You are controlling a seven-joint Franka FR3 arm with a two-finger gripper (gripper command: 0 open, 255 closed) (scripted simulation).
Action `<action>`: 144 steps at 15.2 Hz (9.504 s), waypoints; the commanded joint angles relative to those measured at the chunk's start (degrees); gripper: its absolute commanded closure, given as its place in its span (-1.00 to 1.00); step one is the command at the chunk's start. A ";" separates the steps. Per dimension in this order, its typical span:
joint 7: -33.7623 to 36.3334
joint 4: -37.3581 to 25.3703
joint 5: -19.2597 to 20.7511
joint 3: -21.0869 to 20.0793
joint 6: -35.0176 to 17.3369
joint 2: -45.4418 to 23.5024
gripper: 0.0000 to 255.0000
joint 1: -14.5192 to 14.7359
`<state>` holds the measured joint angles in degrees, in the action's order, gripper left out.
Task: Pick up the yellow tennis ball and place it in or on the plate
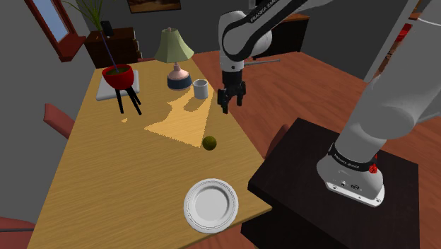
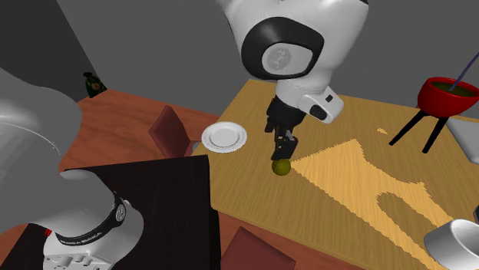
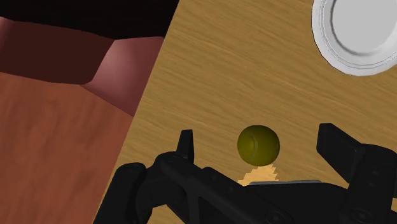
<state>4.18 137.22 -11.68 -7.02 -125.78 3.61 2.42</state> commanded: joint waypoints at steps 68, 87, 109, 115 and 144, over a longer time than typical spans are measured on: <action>0.87 -29.80 5.88 -2.20 -12.30 -42.48 -1.00 9.87; 0.90 -29.85 5.93 -2.15 -13.69 -43.91 1.00 10.11; 4.25 -22.83 4.52 -4.12 -7.47 -30.12 1.00 11.19; 9.69 -14.31 2.91 -6.90 -12.05 -25.15 1.00 15.28; 21.42 -6.28 2.67 -10.70 -27.73 -30.63 1.00 25.51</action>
<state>25.60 130.97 -9.03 -17.74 -153.44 -26.95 27.90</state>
